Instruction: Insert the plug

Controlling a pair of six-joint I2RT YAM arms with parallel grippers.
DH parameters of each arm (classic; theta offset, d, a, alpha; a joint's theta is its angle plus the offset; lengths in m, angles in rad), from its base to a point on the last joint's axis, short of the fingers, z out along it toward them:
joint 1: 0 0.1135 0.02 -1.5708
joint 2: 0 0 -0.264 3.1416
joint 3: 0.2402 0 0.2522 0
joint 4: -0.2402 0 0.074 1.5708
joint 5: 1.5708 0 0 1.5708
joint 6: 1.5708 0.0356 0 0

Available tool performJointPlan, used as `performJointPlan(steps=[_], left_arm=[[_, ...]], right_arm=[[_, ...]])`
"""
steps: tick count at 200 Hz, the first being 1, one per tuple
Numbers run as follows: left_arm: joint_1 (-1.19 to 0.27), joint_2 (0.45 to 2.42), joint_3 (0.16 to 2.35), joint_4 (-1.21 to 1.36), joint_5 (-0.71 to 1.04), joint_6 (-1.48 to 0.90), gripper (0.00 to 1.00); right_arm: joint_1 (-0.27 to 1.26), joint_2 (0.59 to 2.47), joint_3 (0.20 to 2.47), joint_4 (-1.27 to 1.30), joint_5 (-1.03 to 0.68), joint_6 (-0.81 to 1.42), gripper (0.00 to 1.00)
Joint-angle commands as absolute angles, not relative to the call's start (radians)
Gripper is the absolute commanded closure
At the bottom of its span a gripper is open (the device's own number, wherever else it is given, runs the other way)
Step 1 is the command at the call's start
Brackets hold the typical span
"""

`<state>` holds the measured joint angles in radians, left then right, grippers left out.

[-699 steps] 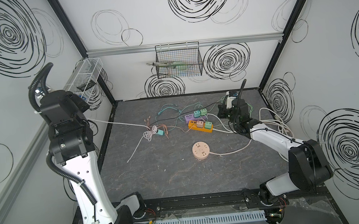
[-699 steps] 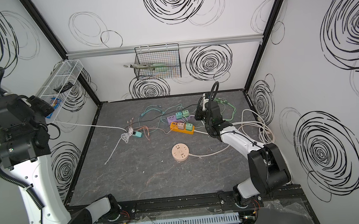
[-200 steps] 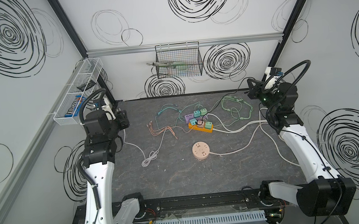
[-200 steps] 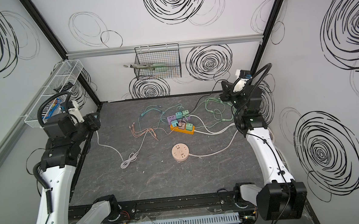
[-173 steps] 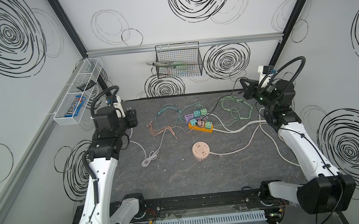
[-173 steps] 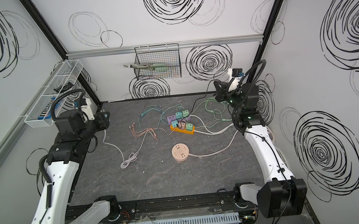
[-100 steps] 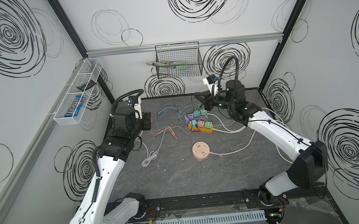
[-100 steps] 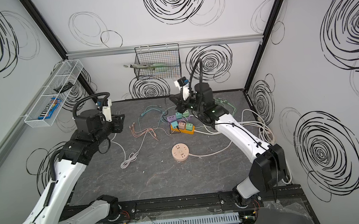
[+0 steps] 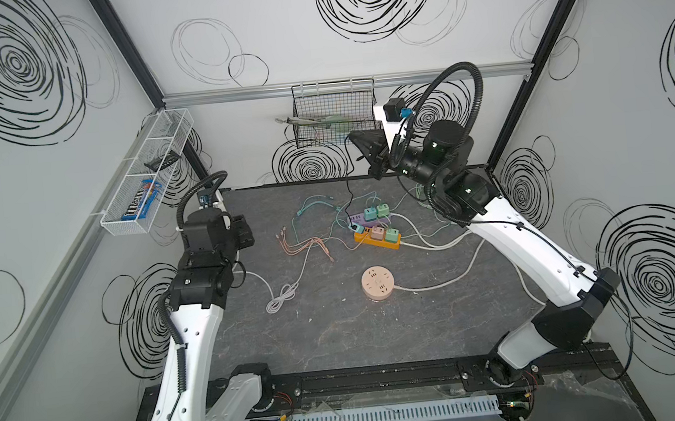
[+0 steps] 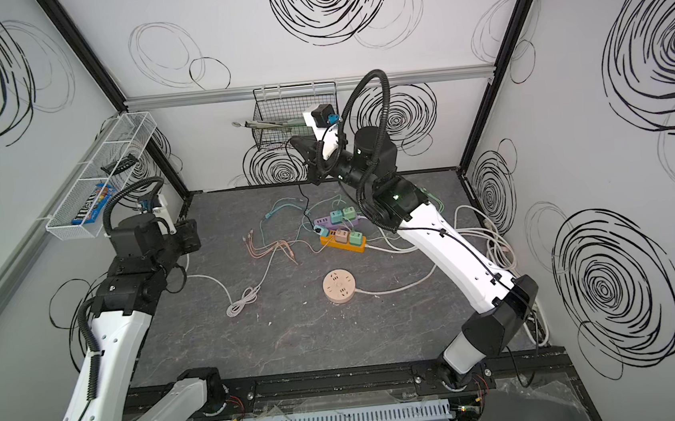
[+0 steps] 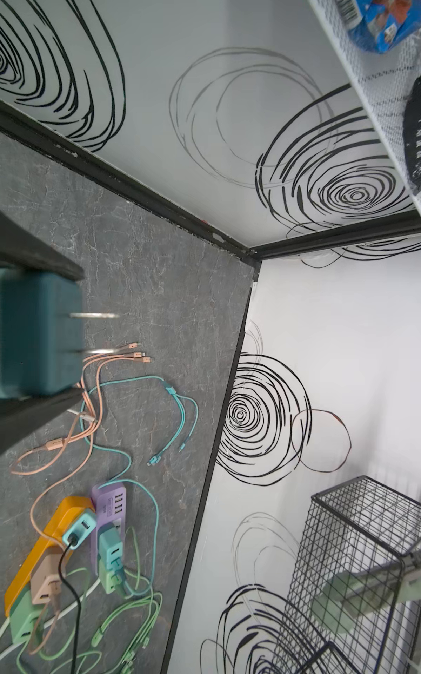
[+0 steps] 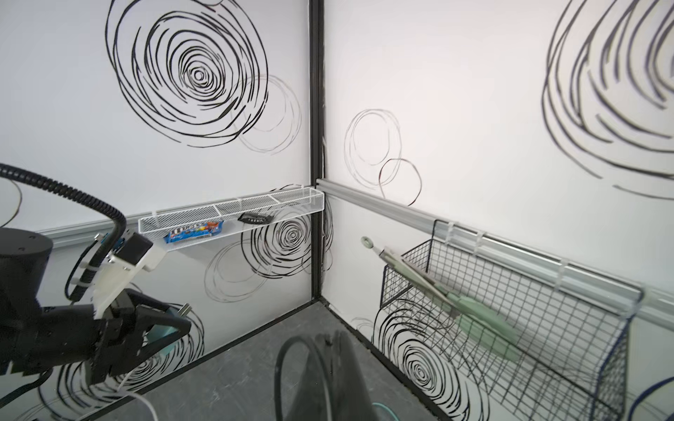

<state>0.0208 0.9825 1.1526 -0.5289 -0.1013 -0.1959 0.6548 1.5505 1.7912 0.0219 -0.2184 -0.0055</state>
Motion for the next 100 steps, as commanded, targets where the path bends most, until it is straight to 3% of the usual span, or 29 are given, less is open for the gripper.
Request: performJointPlan(steps=[1, 100], left_arm=[[0.026, 0.974, 1.141, -0.487, -0.040, -0.209, 1.00], [0.005, 1.009, 1.138, -0.485, 0.007, -0.209, 1.00]], right_arm=[[0.653, 1.524, 1.825, 0.055, -0.144, -0.059, 1.00], [0.590, 1.462, 1.924, 0.010, -0.046, -0.180, 1.00]])
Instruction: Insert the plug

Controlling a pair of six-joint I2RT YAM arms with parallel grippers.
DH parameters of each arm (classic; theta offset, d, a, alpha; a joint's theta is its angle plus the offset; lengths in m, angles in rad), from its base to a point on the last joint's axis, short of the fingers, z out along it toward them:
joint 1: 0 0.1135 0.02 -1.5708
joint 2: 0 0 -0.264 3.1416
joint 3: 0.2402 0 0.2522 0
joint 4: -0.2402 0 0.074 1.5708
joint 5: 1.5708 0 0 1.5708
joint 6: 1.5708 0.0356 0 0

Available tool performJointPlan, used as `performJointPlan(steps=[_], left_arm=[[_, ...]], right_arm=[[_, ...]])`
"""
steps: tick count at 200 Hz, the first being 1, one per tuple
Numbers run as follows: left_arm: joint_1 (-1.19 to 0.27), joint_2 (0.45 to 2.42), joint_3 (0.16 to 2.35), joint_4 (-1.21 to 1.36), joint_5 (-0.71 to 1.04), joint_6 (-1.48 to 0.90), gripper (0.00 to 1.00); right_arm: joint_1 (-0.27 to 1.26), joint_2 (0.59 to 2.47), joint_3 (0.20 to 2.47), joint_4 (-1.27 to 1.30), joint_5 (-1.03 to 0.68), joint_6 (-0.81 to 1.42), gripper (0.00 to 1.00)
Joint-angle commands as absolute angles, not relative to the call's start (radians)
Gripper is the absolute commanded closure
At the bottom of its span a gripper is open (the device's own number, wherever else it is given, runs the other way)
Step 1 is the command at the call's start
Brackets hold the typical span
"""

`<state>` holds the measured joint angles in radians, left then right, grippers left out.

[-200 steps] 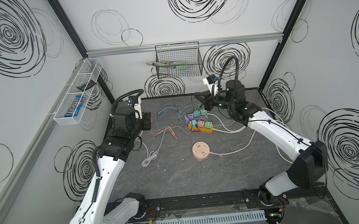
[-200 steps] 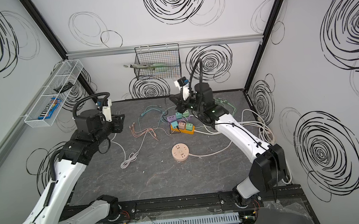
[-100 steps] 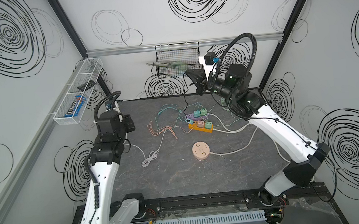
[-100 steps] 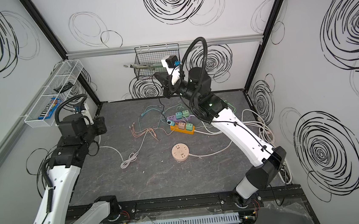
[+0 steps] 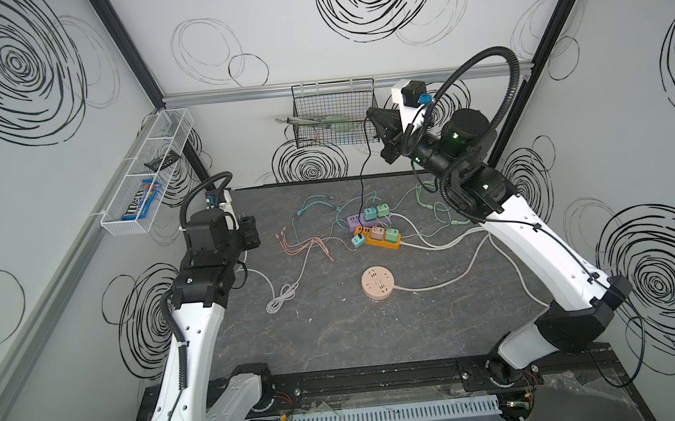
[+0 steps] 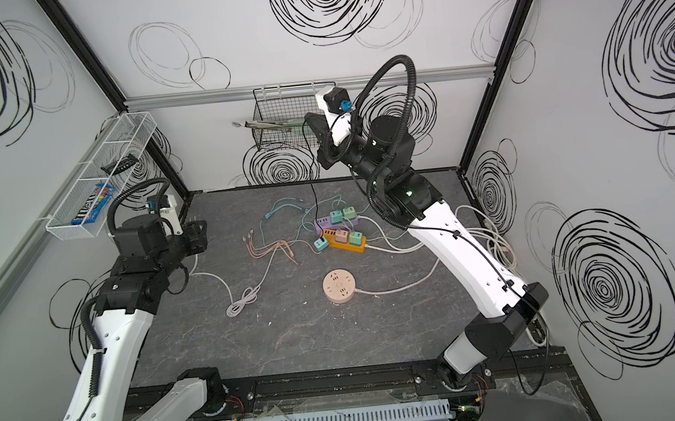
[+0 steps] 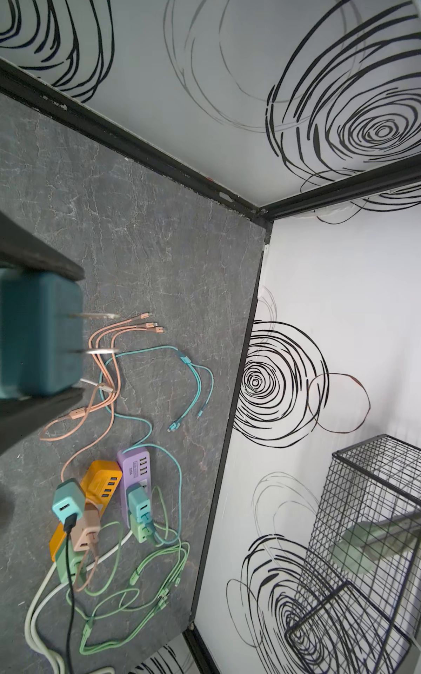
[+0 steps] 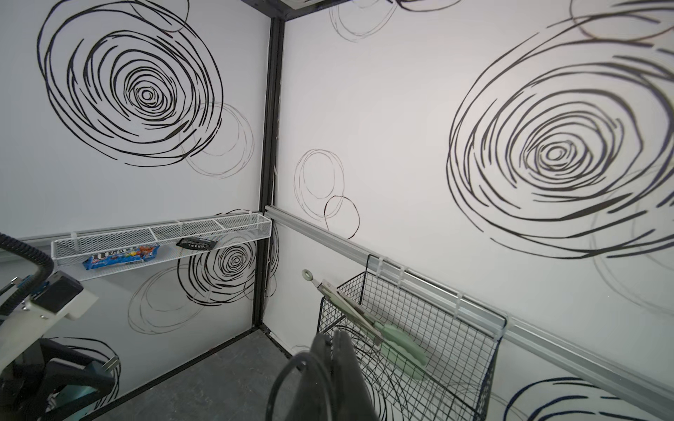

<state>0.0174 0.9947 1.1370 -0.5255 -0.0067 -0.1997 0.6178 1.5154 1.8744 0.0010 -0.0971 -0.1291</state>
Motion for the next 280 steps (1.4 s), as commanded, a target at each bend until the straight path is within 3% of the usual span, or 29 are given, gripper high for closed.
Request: performJointPlan(steps=[1, 81, 135, 158, 166, 203, 229, 254, 280], left_arm=[[0.005, 1.009, 1.138, -0.485, 0.006, -0.209, 1.00], [-0.017, 1.027, 1.129, -0.488, 0.008, -0.201, 1.00], [-0.051, 1.050, 1.117, -0.486, 0.167, -0.140, 1.00], [-0.120, 1.051, 1.102, -0.474, 0.152, -0.093, 1.00], [-0.143, 1.044, 1.088, -0.457, 0.147, -0.075, 1.00], [-0.222, 1.015, 1.031, -0.354, 0.137, -0.014, 1.00], [-0.296, 0.966, 0.995, -0.248, 0.156, 0.051, 1.00], [-0.366, 0.934, 0.925, -0.121, 0.161, 0.163, 1.00], [-0.422, 0.924, 0.865, -0.002, 0.219, 0.309, 1.00]], right_arm=[[0.588, 1.461, 1.924, 0.010, -0.045, -0.180, 1.00], [0.398, 1.399, 1.889, -0.047, 0.026, -0.187, 1.00], [0.231, 1.218, 1.446, -0.052, 0.143, -0.037, 1.00], [0.148, 1.167, 1.236, -0.056, 0.158, 0.063, 0.93], [0.128, 1.162, 1.183, -0.068, 0.165, 0.090, 0.87], [0.100, 1.166, 1.052, -0.151, 0.263, 0.141, 0.35], [0.108, 1.158, 1.057, -0.239, 0.310, 0.125, 0.13], [0.155, 1.156, 1.089, -0.322, 0.268, 0.127, 0.01], [0.167, 1.147, 1.104, -0.315, -0.071, 0.174, 0.03]])
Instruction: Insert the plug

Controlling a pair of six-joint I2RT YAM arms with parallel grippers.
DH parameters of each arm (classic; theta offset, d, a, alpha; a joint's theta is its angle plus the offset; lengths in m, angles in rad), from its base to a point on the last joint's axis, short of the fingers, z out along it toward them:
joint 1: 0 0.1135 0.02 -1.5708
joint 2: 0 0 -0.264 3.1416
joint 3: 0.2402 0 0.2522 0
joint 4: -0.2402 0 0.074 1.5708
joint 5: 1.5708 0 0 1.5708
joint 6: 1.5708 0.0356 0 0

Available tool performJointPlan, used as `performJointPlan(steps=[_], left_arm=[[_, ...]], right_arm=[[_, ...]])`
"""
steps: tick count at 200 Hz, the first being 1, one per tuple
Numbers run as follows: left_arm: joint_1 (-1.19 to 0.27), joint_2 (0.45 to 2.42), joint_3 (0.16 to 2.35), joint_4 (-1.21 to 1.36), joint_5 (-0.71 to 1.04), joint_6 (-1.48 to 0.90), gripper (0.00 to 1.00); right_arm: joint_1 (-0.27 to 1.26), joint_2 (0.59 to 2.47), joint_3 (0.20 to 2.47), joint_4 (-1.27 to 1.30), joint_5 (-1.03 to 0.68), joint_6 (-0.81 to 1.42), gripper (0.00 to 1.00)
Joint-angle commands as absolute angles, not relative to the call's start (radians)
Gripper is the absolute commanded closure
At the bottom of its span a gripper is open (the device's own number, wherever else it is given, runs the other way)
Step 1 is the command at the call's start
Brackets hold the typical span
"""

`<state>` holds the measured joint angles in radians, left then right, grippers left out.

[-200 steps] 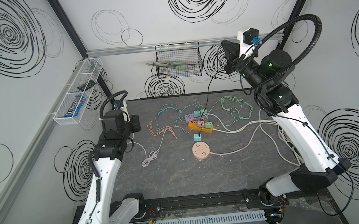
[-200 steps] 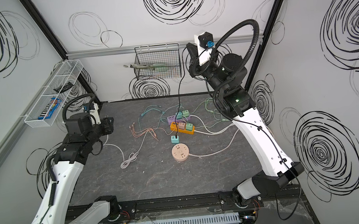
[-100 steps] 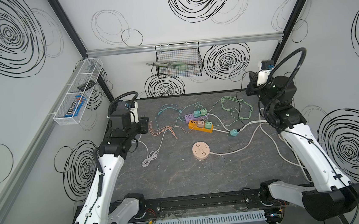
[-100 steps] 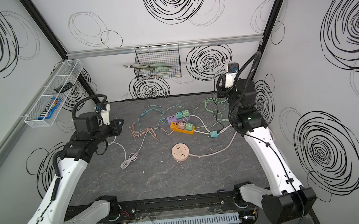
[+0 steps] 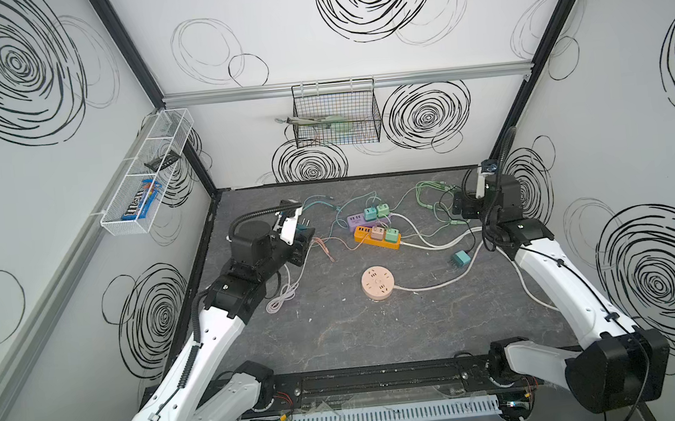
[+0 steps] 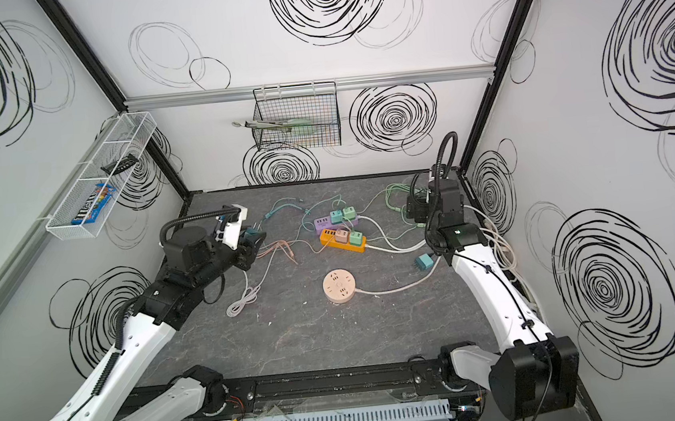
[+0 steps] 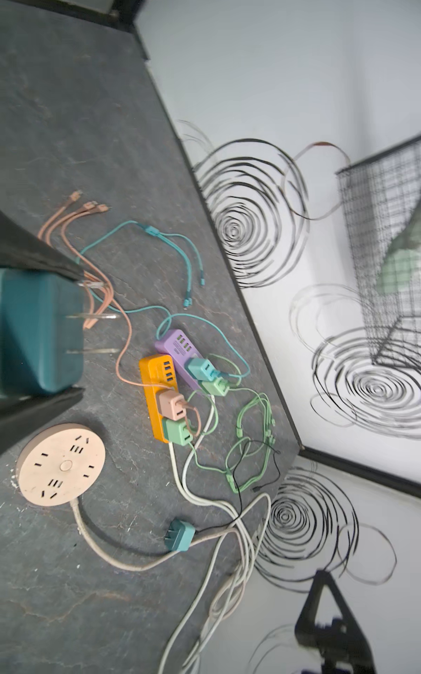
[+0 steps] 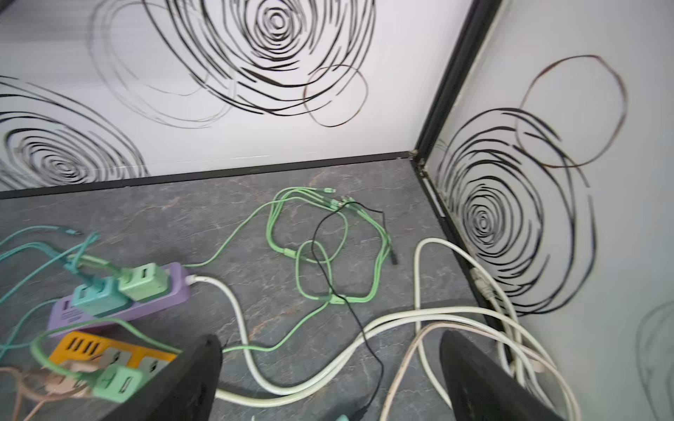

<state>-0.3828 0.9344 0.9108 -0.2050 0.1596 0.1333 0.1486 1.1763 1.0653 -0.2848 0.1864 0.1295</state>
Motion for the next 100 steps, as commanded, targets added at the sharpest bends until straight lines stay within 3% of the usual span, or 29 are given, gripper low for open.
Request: performJointPlan(steps=[1, 36, 100], left_arm=[[-0.423, 0.924, 0.863, 0.002, 0.222, 0.316, 1.00], [-0.509, 0.934, 0.792, 0.138, 0.273, 0.584, 1.00], [-0.607, 1.025, 0.787, 0.197, 0.249, 0.835, 1.00]], right_arm=[[0.167, 1.147, 1.104, -0.311, -0.084, 0.176, 0.03], [0.226, 1.153, 1.091, -0.183, -0.501, 0.220, 0.00], [0.434, 1.259, 1.152, -0.167, -0.733, 0.249, 0.04]])
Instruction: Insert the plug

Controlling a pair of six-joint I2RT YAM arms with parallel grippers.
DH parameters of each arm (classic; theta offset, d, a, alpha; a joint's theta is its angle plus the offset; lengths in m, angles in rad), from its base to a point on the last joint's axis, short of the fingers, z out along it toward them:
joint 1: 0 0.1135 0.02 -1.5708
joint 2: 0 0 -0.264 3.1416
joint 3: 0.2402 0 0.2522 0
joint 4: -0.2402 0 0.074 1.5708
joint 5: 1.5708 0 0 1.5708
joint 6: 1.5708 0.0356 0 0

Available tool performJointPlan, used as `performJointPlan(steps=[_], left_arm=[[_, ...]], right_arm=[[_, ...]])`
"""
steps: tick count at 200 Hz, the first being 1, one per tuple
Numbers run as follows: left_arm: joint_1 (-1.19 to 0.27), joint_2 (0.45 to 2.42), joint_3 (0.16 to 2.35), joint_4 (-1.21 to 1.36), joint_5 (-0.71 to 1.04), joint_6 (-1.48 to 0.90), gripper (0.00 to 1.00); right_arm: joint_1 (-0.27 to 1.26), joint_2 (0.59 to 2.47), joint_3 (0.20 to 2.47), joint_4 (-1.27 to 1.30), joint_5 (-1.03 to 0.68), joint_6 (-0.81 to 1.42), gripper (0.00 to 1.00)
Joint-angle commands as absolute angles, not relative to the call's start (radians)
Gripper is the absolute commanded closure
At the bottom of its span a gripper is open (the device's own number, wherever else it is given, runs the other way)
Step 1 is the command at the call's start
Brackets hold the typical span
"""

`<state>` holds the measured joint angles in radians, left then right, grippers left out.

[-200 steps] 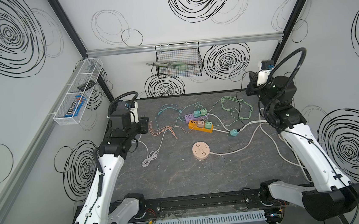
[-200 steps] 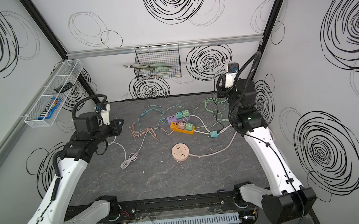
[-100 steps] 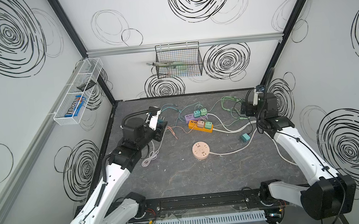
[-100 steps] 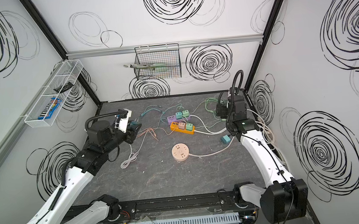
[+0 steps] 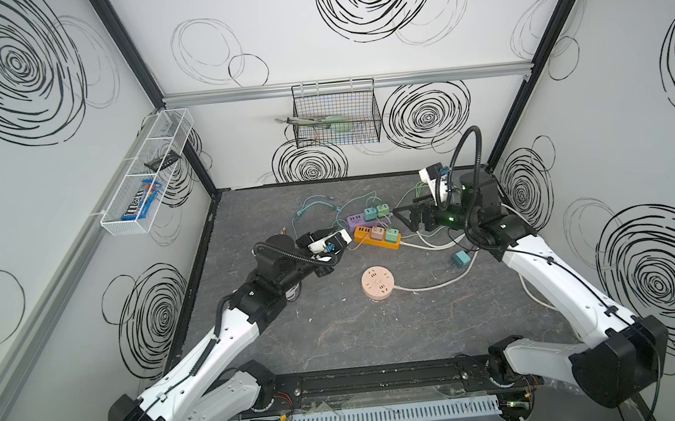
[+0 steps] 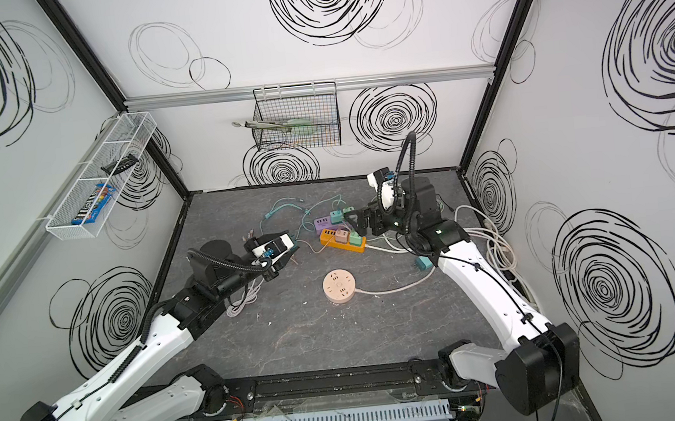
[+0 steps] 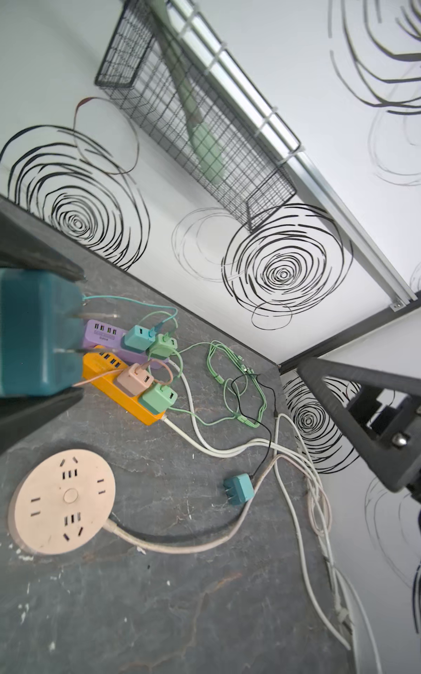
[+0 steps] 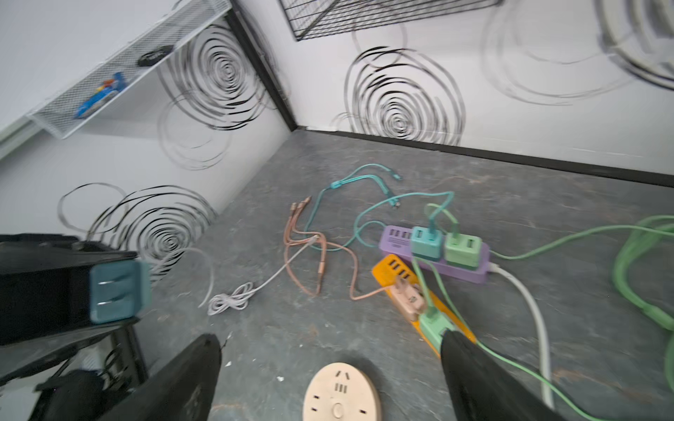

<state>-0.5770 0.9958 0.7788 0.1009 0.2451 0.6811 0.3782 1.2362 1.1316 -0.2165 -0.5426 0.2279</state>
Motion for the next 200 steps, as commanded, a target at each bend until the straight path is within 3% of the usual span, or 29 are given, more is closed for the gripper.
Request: performJointPlan(steps=[1, 42, 154, 200], left_arm=[[-0.608, 1.027, 0.787, 0.198, 0.248, 0.837, 1.00], [-0.624, 1.054, 0.789, 0.233, 0.261, 0.867, 1.00], [-0.632, 1.051, 0.794, 0.209, 0.280, 0.876, 1.00], [-0.637, 1.048, 0.798, 0.206, 0.276, 0.875, 1.00]], right_arm=[[0.436, 1.261, 1.152, -0.166, -0.739, 0.248, 0.04], [0.544, 1.287, 1.146, -0.143, -0.746, 0.198, 0.08], [0.624, 1.439, 1.228, -0.097, -0.843, 0.215, 0.47], [0.633, 1.467, 1.255, -0.134, -0.855, 0.192, 0.56]])
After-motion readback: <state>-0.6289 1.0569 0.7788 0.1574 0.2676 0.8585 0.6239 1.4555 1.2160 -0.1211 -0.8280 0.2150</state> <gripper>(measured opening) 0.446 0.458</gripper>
